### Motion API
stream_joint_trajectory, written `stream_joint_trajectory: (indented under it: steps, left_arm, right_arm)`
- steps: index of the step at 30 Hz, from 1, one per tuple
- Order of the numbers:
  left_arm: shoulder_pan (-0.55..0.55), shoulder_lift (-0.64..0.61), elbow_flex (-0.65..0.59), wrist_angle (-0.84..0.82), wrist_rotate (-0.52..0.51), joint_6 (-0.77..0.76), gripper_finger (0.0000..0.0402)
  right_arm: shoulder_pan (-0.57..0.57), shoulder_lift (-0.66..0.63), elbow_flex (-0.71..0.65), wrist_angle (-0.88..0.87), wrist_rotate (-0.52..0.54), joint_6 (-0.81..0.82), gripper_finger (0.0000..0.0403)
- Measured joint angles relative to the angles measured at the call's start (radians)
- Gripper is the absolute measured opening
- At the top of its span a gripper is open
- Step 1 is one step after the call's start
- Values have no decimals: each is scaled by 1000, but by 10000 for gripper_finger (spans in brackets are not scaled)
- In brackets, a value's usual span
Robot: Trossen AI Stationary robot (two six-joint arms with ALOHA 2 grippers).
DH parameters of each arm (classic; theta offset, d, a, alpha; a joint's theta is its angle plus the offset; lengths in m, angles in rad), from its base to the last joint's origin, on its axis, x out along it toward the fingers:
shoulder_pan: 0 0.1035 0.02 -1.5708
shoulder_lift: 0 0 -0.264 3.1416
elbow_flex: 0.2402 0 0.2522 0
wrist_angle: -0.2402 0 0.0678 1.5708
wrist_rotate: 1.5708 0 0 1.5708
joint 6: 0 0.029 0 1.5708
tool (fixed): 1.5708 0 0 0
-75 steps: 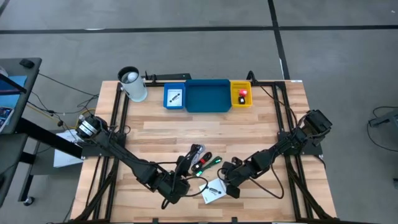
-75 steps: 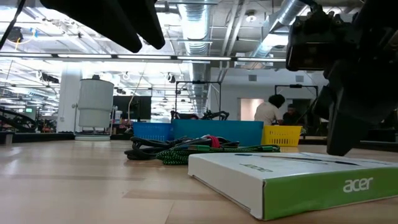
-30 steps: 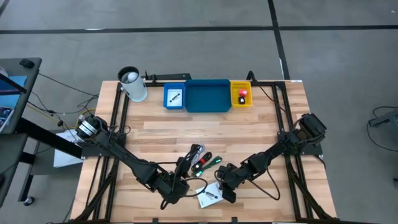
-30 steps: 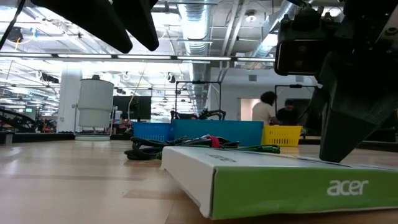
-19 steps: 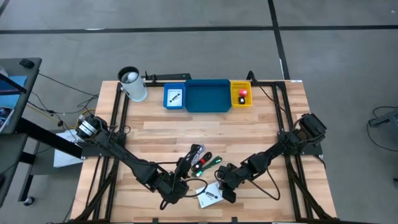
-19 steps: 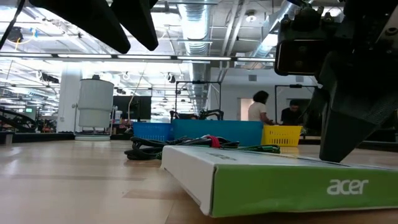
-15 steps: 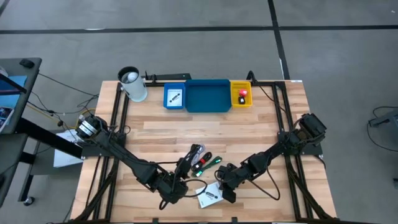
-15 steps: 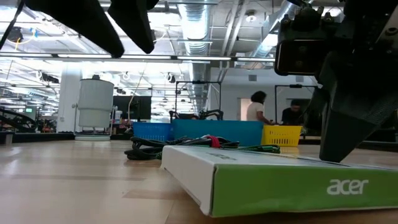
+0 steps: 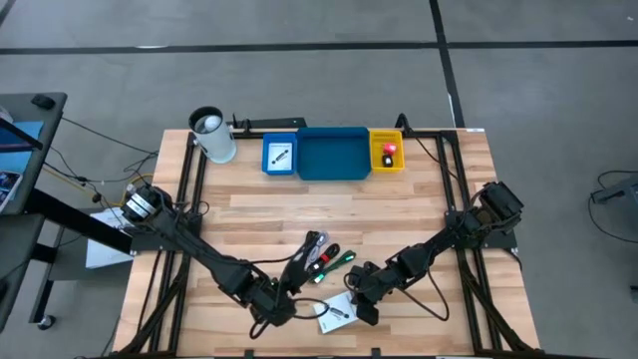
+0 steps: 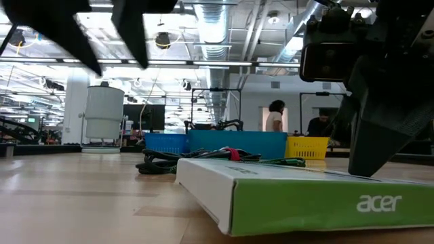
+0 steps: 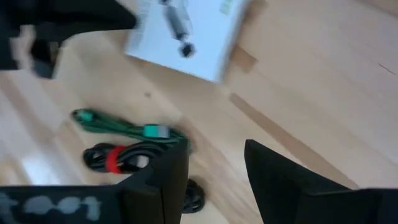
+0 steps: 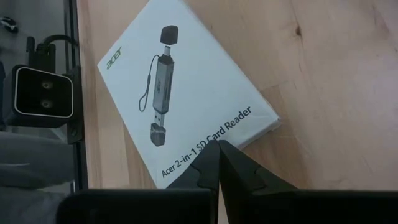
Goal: Pick and place items into bin
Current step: Put the card reader box into the blue basket
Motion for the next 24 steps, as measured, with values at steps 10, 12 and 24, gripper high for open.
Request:
stream_joint_trajectory:
  steps: [10,12,24]
  left_arm:
    - [-51,0,-89,132,-90,150,148]
    - [-59,0,-101,154,-132,175,148]
    - [-60,1,-117,209,-189,180,148]
  right_arm:
    - [0,0,0,0,1,-9,0]
    - [0,0,0,0,1,-9,0]
    - [0,0,0,0,1,-31,0]
